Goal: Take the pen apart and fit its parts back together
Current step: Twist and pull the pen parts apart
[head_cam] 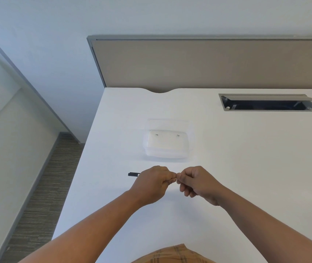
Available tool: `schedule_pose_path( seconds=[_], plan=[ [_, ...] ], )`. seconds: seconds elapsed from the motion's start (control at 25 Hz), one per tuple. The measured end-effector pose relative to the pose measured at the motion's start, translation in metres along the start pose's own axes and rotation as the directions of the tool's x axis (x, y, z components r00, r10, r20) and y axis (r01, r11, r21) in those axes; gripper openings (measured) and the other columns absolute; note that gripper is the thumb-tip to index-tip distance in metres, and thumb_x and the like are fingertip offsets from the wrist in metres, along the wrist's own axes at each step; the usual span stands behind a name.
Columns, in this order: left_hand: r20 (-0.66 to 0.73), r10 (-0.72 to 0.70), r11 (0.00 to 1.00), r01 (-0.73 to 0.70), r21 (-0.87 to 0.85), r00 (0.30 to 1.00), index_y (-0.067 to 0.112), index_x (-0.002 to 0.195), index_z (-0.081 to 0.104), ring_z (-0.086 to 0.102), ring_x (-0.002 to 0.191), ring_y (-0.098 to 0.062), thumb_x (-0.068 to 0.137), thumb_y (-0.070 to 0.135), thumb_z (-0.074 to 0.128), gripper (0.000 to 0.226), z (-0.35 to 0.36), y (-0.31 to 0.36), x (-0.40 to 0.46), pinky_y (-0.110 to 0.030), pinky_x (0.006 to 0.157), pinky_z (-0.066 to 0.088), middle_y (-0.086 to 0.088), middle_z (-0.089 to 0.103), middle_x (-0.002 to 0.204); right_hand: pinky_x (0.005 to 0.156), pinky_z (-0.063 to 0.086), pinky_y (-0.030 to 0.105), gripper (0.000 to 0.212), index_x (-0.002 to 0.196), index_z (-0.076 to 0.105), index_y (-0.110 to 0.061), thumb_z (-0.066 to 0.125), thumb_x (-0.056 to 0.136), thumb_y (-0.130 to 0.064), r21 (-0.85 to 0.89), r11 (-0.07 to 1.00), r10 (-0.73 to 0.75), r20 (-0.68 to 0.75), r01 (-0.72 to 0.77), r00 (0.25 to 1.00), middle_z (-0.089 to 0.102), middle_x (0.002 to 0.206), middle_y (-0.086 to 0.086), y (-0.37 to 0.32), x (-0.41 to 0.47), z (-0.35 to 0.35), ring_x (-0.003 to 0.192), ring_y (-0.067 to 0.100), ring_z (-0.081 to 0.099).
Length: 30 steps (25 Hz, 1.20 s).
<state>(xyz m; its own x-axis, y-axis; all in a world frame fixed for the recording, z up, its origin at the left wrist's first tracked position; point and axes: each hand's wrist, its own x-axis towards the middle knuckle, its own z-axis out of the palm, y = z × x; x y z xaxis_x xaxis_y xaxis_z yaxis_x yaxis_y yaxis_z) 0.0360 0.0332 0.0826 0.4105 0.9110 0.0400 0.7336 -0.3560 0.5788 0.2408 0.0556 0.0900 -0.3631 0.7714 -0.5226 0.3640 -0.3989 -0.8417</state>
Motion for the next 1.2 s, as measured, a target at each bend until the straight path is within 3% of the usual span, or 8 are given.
schedule_pose_path(
  seconds=[0.24, 0.32, 0.44, 0.56, 0.64, 0.84, 1.04, 1.2],
  plan=[
    [-0.016, -0.050, 0.999, 0.050, -0.003, 0.999, 0.032, 0.103, 0.071, 0.051, 0.076, -0.010, 0.100, 0.035, 0.048, 0.024, -0.005, -0.002, 0.004, -0.033, 0.061, 0.050, 0.007, 0.059, 0.076, 0.058, 0.054, 0.024, 0.009, 0.086, 0.064, -0.015, 0.064, 0.095, -0.012, -0.090, 0.983, -0.171, -0.110, 0.161, 0.979, 0.073, 0.073, 0.001, 0.003, -0.001, 0.002, 0.062, 0.014, 0.067],
    [-0.013, -0.049, 0.999, 0.049, -0.006, 0.999, 0.034, 0.104, 0.071, 0.049, 0.076, -0.008, 0.100, 0.035, 0.049, 0.023, -0.007, -0.002, 0.005, -0.033, 0.062, 0.049, 0.009, 0.058, 0.075, 0.060, 0.056, 0.026, 0.008, 0.090, 0.066, -0.012, 0.064, 0.097, -0.017, -0.015, 0.991, -0.134, -0.094, 0.133, 0.987, 0.073, 0.076, 0.004, 0.003, -0.001, 0.002, 0.063, 0.017, 0.068],
    [0.000, -0.046, 0.999, 0.046, -0.004, 0.999, 0.034, 0.106, 0.071, 0.050, 0.078, -0.009, 0.100, 0.035, 0.049, 0.023, -0.006, -0.001, 0.006, -0.033, 0.063, 0.050, 0.009, 0.060, 0.077, 0.058, 0.055, 0.028, 0.024, 0.089, 0.070, -0.009, 0.061, 0.100, -0.029, 0.018, 0.998, -0.061, -0.066, 0.063, 0.996, 0.073, 0.074, 0.005, 0.001, -0.002, 0.001, 0.061, 0.018, 0.066],
    [0.018, -0.043, 0.999, 0.043, 0.015, 0.999, 0.031, 0.104, 0.071, 0.053, 0.080, -0.013, 0.100, 0.037, 0.046, 0.026, -0.002, -0.002, 0.003, -0.037, 0.065, 0.051, 0.007, 0.062, 0.079, 0.059, 0.056, 0.026, 0.009, 0.089, 0.070, -0.012, 0.068, 0.094, -0.019, -0.024, 0.995, -0.102, -0.065, 0.101, 0.993, 0.072, 0.075, 0.001, 0.002, -0.002, 0.000, 0.062, 0.016, 0.067],
    [0.026, -0.047, 0.999, 0.046, 0.021, 0.999, 0.032, 0.104, 0.070, 0.053, 0.081, -0.012, 0.100, 0.037, 0.046, 0.026, 0.000, -0.003, 0.003, -0.038, 0.066, 0.052, 0.007, 0.062, 0.079, 0.060, 0.056, 0.025, 0.010, 0.090, 0.072, -0.013, 0.069, 0.094, -0.022, -0.023, 0.995, -0.093, -0.055, 0.092, 0.994, 0.074, 0.078, 0.001, 0.003, -0.002, -0.001, 0.063, 0.015, 0.068],
    [0.053, -0.037, 0.998, 0.035, 0.044, 0.998, 0.028, 0.103, 0.070, 0.052, 0.081, -0.015, 0.101, 0.037, 0.046, 0.026, 0.001, -0.004, 0.003, -0.039, 0.067, 0.051, 0.006, 0.063, 0.082, 0.062, 0.056, 0.022, 0.011, 0.086, 0.071, -0.017, 0.064, 0.095, -0.014, -0.177, 0.981, -0.096, -0.063, 0.084, 0.993, 0.077, 0.078, 0.001, 0.008, -0.001, -0.011, 0.065, 0.013, 0.070],
    [0.058, -0.016, 0.996, 0.011, 0.087, 0.998, 0.025, 0.108, 0.072, 0.053, 0.083, -0.018, 0.103, 0.031, 0.051, 0.023, 0.003, -0.005, 0.002, -0.036, 0.068, 0.049, 0.006, 0.066, 0.088, 0.073, 0.063, 0.033, 0.021, 0.088, 0.066, -0.026, 0.056, 0.096, -0.010, -0.341, 0.938, -0.084, -0.063, 0.058, 0.995, 0.078, 0.082, -0.002, 0.017, 0.002, -0.015, 0.074, 0.016, 0.075],
    [0.005, -0.056, 0.995, 0.056, 0.081, 0.998, 0.023, 0.110, 0.071, 0.055, 0.087, -0.020, 0.103, 0.030, 0.051, 0.022, 0.002, -0.014, 0.001, -0.036, 0.071, 0.050, 0.005, 0.067, 0.092, 0.077, 0.062, 0.037, 0.020, 0.092, 0.066, -0.026, 0.052, 0.099, -0.014, -0.386, 0.922, -0.021, -0.148, -0.038, 0.989, 0.077, 0.086, -0.002, 0.029, 0.006, -0.021, 0.072, 0.012, 0.074]
  ],
)
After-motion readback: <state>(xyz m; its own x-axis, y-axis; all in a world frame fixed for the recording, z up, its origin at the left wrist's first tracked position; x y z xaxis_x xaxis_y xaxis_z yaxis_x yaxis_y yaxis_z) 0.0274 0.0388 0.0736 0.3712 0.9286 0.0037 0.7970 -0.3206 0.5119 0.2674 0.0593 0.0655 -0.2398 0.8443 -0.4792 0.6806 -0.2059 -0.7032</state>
